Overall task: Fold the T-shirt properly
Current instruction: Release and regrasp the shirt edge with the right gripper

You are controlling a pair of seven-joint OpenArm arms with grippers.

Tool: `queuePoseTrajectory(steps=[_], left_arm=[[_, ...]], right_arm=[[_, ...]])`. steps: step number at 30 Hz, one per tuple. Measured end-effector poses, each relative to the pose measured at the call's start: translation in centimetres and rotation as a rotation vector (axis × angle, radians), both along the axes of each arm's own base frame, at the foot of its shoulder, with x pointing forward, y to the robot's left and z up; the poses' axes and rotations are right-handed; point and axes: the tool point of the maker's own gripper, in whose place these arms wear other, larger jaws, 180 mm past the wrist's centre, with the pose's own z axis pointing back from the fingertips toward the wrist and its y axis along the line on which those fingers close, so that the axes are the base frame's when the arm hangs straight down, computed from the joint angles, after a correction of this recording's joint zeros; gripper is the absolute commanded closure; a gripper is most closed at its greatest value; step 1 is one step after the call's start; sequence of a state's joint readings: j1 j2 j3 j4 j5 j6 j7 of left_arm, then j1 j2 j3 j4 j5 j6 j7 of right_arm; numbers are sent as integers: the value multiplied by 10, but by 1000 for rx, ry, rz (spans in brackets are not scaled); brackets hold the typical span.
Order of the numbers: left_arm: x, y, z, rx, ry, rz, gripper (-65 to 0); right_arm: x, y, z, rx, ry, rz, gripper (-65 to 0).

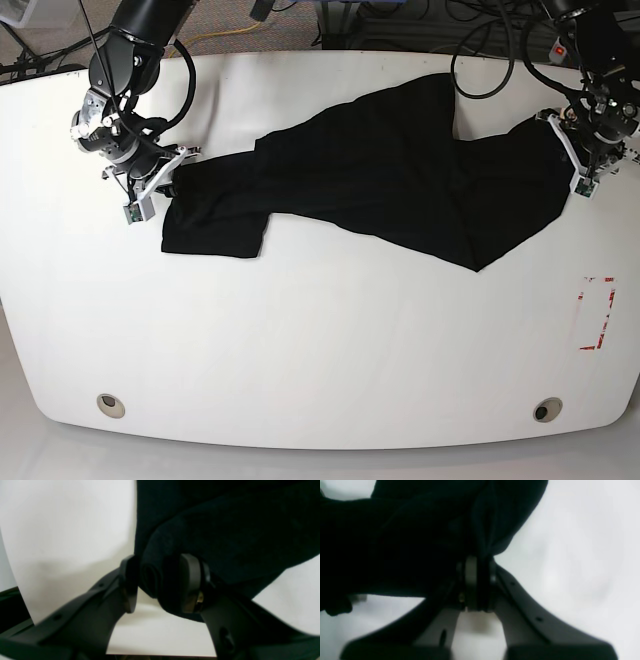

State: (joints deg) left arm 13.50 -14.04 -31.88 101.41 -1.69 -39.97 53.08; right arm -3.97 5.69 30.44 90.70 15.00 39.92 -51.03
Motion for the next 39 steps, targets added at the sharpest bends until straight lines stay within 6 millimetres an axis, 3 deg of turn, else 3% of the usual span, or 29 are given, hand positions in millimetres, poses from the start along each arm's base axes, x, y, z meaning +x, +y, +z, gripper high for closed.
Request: queuePoseTrajectory(steps=[4,9,16,21,24,27,30,31,34,39], left_arm=[[1,12,9,35,-5,-10,-249],[0,36,36,85,-69,54,-249],[-3,28,15,17,-29,48,-235],[-3,12,-1,-30,-1,25,-46],[-6,9,-6,-45,3,39,-22],[-8,9,-9,-48,13,43,-18],[-8,10,-8,-47,11,43,-17],[-8,9,-8,-48,12,42,-17],[-8,9,-9,-48,14,41,-17],[-8,8,-9,-48,14,40,-17]], right_arm=[[2,0,6,-14,-17,4,0],[6,10,19,-5,-60,7,0],[-2,14,20,-16,-44,14,-29],[-2,19,19,-5,-42,9,-36],[-2,23,18,5,-43,12,-120],[-9,21,16,1,-1,13,-308],[-13,17,26,73,-19,-24,-463],[-15,12,32,98,-41,-48,-487],[-20,6,45,172,-90,-86,-476],[-45,8,41,251,-29,-92,-407]])
